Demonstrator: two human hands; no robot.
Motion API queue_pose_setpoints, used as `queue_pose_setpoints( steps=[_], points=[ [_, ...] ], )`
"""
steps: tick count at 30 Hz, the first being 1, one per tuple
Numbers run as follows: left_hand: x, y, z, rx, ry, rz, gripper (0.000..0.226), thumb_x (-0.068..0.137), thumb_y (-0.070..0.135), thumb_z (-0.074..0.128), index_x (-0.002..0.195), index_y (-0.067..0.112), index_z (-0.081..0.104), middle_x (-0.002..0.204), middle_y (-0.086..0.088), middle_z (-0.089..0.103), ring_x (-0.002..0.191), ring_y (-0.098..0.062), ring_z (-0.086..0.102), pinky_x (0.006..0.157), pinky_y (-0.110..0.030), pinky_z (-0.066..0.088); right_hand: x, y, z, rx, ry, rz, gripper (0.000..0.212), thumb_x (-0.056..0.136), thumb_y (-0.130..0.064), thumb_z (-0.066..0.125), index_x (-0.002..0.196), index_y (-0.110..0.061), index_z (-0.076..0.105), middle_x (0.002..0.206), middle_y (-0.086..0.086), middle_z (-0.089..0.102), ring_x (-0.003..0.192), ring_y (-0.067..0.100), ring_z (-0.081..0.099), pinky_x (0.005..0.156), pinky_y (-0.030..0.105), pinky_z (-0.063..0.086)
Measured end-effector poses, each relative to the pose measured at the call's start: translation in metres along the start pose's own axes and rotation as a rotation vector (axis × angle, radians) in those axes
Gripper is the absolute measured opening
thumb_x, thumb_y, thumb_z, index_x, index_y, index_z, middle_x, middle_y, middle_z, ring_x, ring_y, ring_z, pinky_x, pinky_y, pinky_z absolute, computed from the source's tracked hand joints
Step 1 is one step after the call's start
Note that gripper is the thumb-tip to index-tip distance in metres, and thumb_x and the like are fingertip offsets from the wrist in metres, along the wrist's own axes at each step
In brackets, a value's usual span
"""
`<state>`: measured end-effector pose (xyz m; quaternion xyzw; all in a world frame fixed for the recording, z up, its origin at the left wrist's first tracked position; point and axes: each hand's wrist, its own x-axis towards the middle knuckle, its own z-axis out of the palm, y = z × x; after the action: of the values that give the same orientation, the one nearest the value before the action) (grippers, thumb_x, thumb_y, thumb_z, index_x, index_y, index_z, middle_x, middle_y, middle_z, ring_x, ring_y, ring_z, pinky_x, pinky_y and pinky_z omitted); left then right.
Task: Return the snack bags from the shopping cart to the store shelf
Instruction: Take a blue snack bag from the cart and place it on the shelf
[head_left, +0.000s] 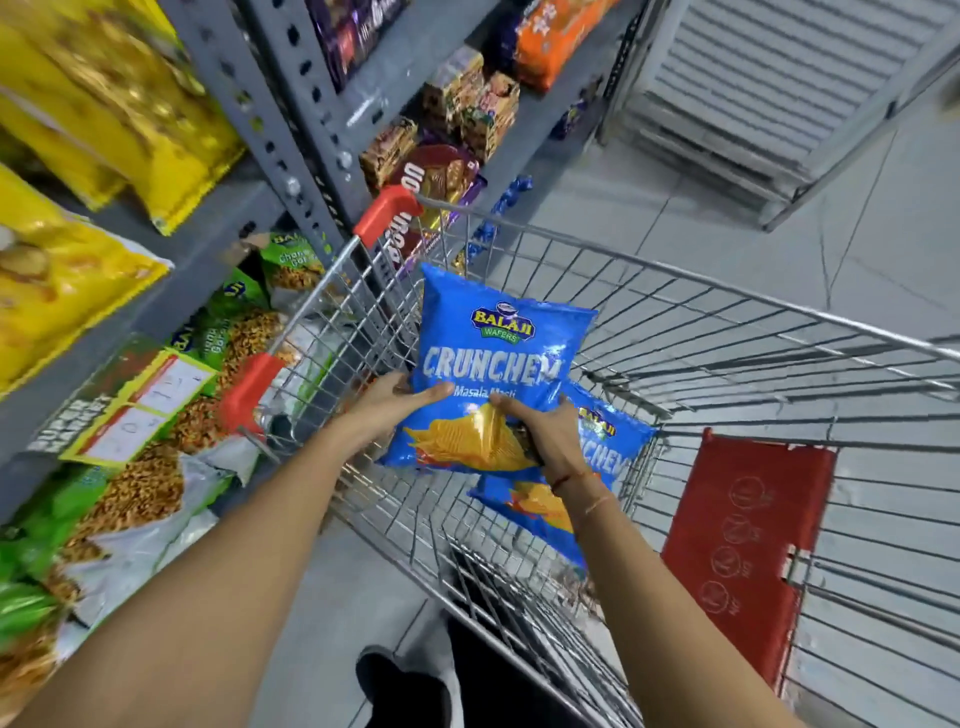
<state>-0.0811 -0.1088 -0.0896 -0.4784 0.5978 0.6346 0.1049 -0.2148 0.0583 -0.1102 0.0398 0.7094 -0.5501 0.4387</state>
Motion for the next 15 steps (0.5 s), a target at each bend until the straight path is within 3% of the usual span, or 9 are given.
queue_pose_setpoints(
  steps=[2,4,8,12,15],
  points=[
    [-0.023,0.016,-0.006,-0.082,0.026,0.097,0.076,0.037,0.065,0.076,0.101,0.029,0.055,0.107,0.003,0.064,0.087,-0.009,0.066,0.067,-0.022,0.053,-0.021,-0.028,-0.001,0.009,-0.039,-0.069,0.067,0.06,-0.029,0.089,0.11,-0.004,0.052,0.061,-0.009,0.068,0.056,0.009,0.066,0.046,0.028,0.054],
    [-0.047,0.034,-0.011,-0.158,0.019,0.198,0.081,0.038,0.06,0.079,0.109,0.03,0.053,0.111,0.002,0.065,0.092,-0.012,0.067,0.073,-0.027,0.054,-0.041,-0.057,0.002,0.029,-0.065,-0.17,0.054,0.059,-0.026,0.09,0.101,-0.005,0.063,0.069,-0.01,0.073,0.064,0.01,0.071,0.052,0.022,0.055],
    [-0.11,0.08,-0.023,-0.257,0.017,0.402,0.064,0.045,0.052,0.083,0.102,0.032,0.06,0.092,0.015,0.075,0.088,-0.007,0.07,0.067,-0.019,0.056,-0.088,-0.121,0.015,0.086,-0.161,-0.369,0.027,0.063,-0.008,0.086,0.083,-0.021,0.073,0.077,-0.01,0.078,0.073,0.007,0.074,0.059,0.017,0.056],
    [-0.178,0.122,-0.045,-0.313,0.128,0.604,0.057,0.048,0.045,0.079,0.099,0.028,0.062,0.096,0.012,0.071,0.082,-0.004,0.07,0.063,-0.016,0.055,-0.145,-0.185,0.029,0.124,-0.267,-0.567,0.034,0.063,-0.005,0.084,0.09,-0.019,0.072,0.081,-0.011,0.078,0.075,0.007,0.074,0.061,0.017,0.056],
    [-0.233,0.15,-0.067,-0.294,0.188,0.748,0.051,0.055,0.042,0.083,0.099,0.033,0.06,0.094,0.017,0.072,0.084,-0.004,0.07,0.065,-0.018,0.056,-0.196,-0.227,0.04,0.163,-0.303,-0.713,0.037,0.058,-0.014,0.087,0.091,-0.019,0.071,0.084,-0.008,0.079,0.078,0.012,0.075,0.063,0.02,0.057]
  ],
)
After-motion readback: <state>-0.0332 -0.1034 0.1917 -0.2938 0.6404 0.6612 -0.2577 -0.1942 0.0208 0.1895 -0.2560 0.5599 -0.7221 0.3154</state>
